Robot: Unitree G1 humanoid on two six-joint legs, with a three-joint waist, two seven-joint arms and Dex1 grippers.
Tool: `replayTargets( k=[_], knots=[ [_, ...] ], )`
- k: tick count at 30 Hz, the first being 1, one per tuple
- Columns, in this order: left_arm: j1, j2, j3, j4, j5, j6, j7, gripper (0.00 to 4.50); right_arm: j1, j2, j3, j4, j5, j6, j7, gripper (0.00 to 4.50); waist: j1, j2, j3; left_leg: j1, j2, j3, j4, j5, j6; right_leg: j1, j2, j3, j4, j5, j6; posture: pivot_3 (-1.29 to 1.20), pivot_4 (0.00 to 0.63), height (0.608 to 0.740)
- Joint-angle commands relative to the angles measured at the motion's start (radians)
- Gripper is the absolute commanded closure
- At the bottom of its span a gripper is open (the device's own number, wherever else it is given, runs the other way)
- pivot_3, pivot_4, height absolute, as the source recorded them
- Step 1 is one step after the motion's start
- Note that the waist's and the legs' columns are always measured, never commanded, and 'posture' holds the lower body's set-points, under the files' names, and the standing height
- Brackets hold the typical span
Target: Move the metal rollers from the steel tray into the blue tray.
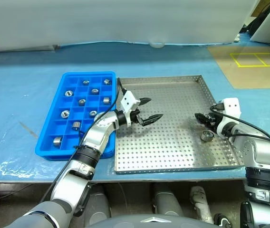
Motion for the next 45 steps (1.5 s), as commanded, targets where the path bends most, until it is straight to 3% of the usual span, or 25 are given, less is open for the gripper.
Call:
replayTargets(
  k=[1, 3, 9, 17, 31, 39, 45],
  knots=[
    [0.004, 0.006, 0.014, -0.045, -0.003, -0.016, 0.004, 0.02, -0.019, -0.01, 0.011, -0.01, 0.022, -0.004, 0.017, 2.45, 0.0, 0.0, 0.0, 0.0, 0.0, 0.0, 0.0, 0.0, 0.0, 0.0, 0.0, 0.0, 0.0, 0.0, 0.0, -0.34, 0.15, 0.74],
    [0.006, 0.01, 0.017, -0.051, -0.004, -0.014, 0.008, 0.02, -0.027, -0.012, 0.02, -0.007, 0.023, -0.009, 0.023, 2.85, 0.0, 0.0, 0.0, 0.0, 0.0, 0.0, 0.0, 0.0, 0.0, 0.0, 0.0, 0.0, 0.0, 0.0, 0.001, -0.33, 0.15, 0.74],
    [0.002, 0.024, 0.051, -0.081, -0.023, 0.005, 0.043, 0.02, -0.072, 0.007, 0.06, -0.06, 0.052, -0.087, 0.083, 2.85, 0.001, 0.0, 0.0, -0.001, 0.0, 0.0, 0.0, 0.0, 0.0, -0.001, 0.0, 0.0, 0.0, -0.002, 0.003, -0.28, 0.15, 0.74],
    [0.076, 0.095, 0.133, -0.221, -0.036, 0.067, 0.131, 0.02, -0.244, 0.089, 0.213, -0.007, 0.091, -0.245, 0.261, 2.85, 0.009, 0.0, 0.0, -0.002, 0.0, 0.0, -0.003, 0.0, -0.001, -0.004, 0.0, -0.001, 0.0, 0.001, -0.002, -0.11, 0.15, 0.74],
    [0.366, 0.229, 0.292, -0.614, -0.052, 0.202, 0.333, 0.02, -0.549, 0.285, 0.453, 0.401, 0.038, -0.482, 0.587, 2.85, 0.116, -0.001, 0.0, -0.006, 0.002, -0.001, -0.01, 0.002, -0.003, -0.009, 0.0, -0.006, 0.001, 0.0, -0.005, 0.27, 0.15, 0.74],
    [0.498, 0.259, 0.331, -0.771, -0.064, 0.27, 0.403, 0.02, -0.567, 0.33, 0.586, 0.533, -0.065, -0.583, 0.721, 2.85, 0.17, -0.001, 0.0, -0.009, 0.004, -0.003, -0.014, 0.004, -0.006, -0.011, 0.0, -0.012, 0.001, -0.002, -0.007, 0.37, 0.15, 0.74],
    [0.523, 0.284, 0.34, -0.806, -0.073, 0.294, 0.418, 0.02, -0.56, 0.358, 0.611, 0.595, -0.123, -0.638, 0.714, 2.85, 0.194, -0.001, 0.0, -0.01, 0.004, -0.006, -0.013, 0.004, -0.007, -0.01, 0.0, -0.014, 0.003, -0.002, -0.007, 0.39, 0.15, 0.74]
  ],
)
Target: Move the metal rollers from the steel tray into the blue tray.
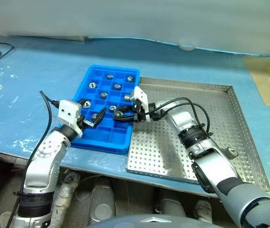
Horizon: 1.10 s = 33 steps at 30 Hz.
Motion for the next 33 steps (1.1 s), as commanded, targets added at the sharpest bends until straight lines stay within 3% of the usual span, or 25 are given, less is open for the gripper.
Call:
replayTargets(
  k=[1, 7, 17, 27, 33],
  knots=[
    [0.0, 0.02, 0.026, -0.053, -0.013, 0.006, 0.009, 0.02, -0.004, 0.019, -0.005, 0.003, -0.006, -0.037, 0.01, 2.85, 0.003, 0.0, 0.0, 0.0, 0.0, -0.001, 0.0, 0.0, 0.0, 0.0, 0.0, 0.0, 0.0, 0.0, 0.0, 0.39, 0.15, 0.74],
    [0.003, 0.042, 0.052, -0.054, -0.022, 0.011, 0.017, 0.02, 0.029, 0.056, -0.001, -0.121, 0.072, 0.056, 0.101, 2.85, 0.001, 0.0, 0.0, 0.0, 0.001, -0.001, 0.0, 0.0, -0.001, 0.0, 0.001, -0.001, 0.0, 0.0, 0.0, 0.4, 0.15, 0.74],
    [0.029, 0.051, 0.072, -0.086, -0.043, 0.02, 0.026, 0.02, 0.041, 0.145, 0.043, -0.093, -0.013, 0.035, -0.018, 2.85, 0.009, 0.0, 0.0, -0.002, 0.003, -0.004, 0.0, 0.001, -0.002, 0.0, 0.002, -0.004, 0.001, 0.0, -0.001, 0.42, 0.15, 0.74],
    [0.088, 0.064, 0.091, -0.145, -0.099, 0.04, 0.004, 0.02, 0.036, 0.111, 0.069, -0.056, -0.05, -0.007, 0.035, 2.85, 0.032, 0.0, 0.0, -0.003, 0.003, -0.011, 0.0, 0.002, -0.004, 0.004, 0.002, -0.011, 0.001, -0.001, -0.002, 0.45, 0.15, 0.74],
    [0.057, 0.077, 0.063, -0.129, -0.097, 0.041, -0.01, 0.02, 0.033, 0.1, 0.042, -0.082, -0.039, -0.002, 0.031, 0.9, 0.037, 0.0, 0.0, -0.002, 0.002, -0.016, 0.0, 0.003, -0.005, 0.008, 0.002, -0.014, 0.0, -0.001, -0.002, 0.41, 0.15, 0.74]
  ],
)
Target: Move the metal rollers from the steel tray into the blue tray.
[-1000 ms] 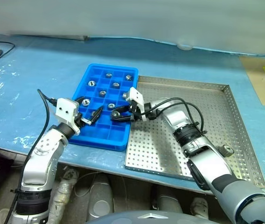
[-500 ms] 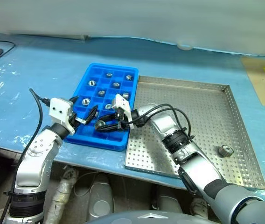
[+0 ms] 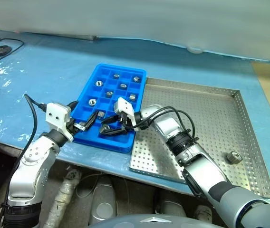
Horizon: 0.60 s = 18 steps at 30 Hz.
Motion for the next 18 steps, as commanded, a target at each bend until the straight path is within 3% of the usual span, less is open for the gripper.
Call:
replayTargets(
  k=[1, 9, 18],
  knots=[
    [-0.038, 0.015, -0.01, -0.018, -0.012, -0.009, -0.019, 0.02, -0.01, -0.009, -0.038, -0.036, 0.022, 0.003, -0.011, 0.59, 0.001, 0.0, 0.0, 0.0, 0.0, -0.001, 0.0, 0.0, 0.0, 0.001, 0.0, 0.0, 0.0, 0.0, 0.0, 0.41, 0.15, 0.74],
    [-0.182, -0.013, -0.116, 0.116, -0.016, -0.026, -0.114, 0.02, 0.019, -0.122, -0.245, -0.179, 0.154, 0.132, -0.087, 0.59, -0.009, 0.001, 0.0, 0.004, -0.002, -0.003, 0.001, 0.001, -0.002, 0.005, 0.0, 0.0, 0.001, 0.0, 0.0, 0.21, 0.15, 0.74],
    [-0.355, -0.093, -0.252, 0.36, 0.013, -0.114, -0.255, 0.02, 0.229, -0.341, -0.408, -0.499, 0.232, 0.311, -0.212, 0.59, -0.069, 0.001, 0.0, 0.006, -0.004, -0.002, 0.0, 0.005, -0.007, 0.006, 0.0, 0.001, 0.0, 0.0, 0.0, -0.03, 0.15, 0.74]
  ],
)
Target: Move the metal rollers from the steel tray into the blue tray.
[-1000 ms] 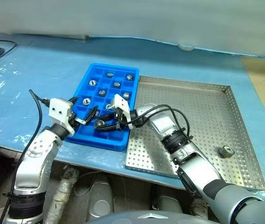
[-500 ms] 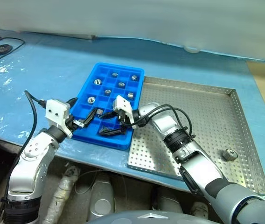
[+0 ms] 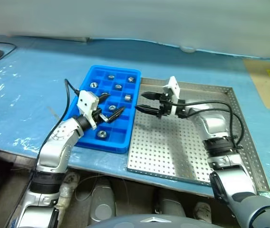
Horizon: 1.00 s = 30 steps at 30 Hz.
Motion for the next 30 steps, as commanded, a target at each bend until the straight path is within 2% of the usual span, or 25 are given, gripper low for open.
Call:
replayTargets(
  k=[1, 7, 13, 22, 29, 30],
  knots=[
    [-0.053, -0.034, -0.049, 0.055, 0.006, -0.053, -0.056, 0.02, 0.074, -0.062, -0.081, -0.163, 0.053, 0.069, -0.062, 0.59, -0.015, 0.0, 0.0, 0.0, 0.0, 0.0, 0.0, 0.0, 0.0, 0.0, 0.0, 0.001, 0.0, 0.0, 0.0, -0.07, 0.15, 0.74],
    [-0.137, -0.084, -0.1, 0.174, 0.011, -0.092, -0.144, 0.02, 0.255, -0.167, -0.212, -0.35, 0.112, 0.179, -0.163, 0.59, -0.069, 0.001, 0.0, 0.004, 0.0, 0.002, 0.0, 0.0, 0.001, 0.001, 0.0, 0.003, 0.0, 0.0, 0.0, -0.19, 0.15, 0.74],
    [-0.199, -0.109, -0.122, 0.274, 0.02, -0.125, -0.221, 0.02, 0.4, -0.212, -0.313, -0.441, 0.128, 0.272, -0.291, 0.59, -0.108, 0.001, -0.001, 0.009, 0.0, 0.008, 0.0, -0.003, 0.005, 0.003, 0.0, 0.008, 0.0, 0.0, 0.0, -0.28, 0.15, 0.74],
    [-0.248, -0.148, -0.146, 0.374, 0.042, -0.167, -0.283, 0.02, 0.594, -0.238, -0.425, -0.482, 0.144, 0.392, -0.413, 0.59, -0.133, 0.001, -0.001, 0.011, -0.002, 0.019, 0.0, -0.007, 0.012, 0.001, 0.0, 0.019, -0.003, 0.0, 0.001, -0.37, 0.15, 0.74],
    [-0.273, -0.175, -0.148, 0.429, 0.052, -0.2, -0.305, 0.02, 0.716, -0.263, -0.46, -0.5, 0.125, 0.444, -0.479, 0.59, -0.141, 0.001, -0.001, 0.013, -0.003, 0.022, 0.0, -0.008, 0.013, 0.0, 0.0, 0.024, -0.003, -0.005, 0.01, -0.4, 0.15, 0.74],
    [-0.277, -0.176, -0.145, 0.437, 0.053, -0.205, -0.307, 0.02, 0.725, -0.269, -0.454, -0.498, 0.116, 0.443, -0.487, 0.96, -0.142, 0.001, -0.001, 0.013, -0.003, 0.022, 0.0, -0.008, 0.013, 0.0, 0.0, 0.024, -0.003, -0.005, 0.01, -0.4, 0.15, 0.74]
  ],
)
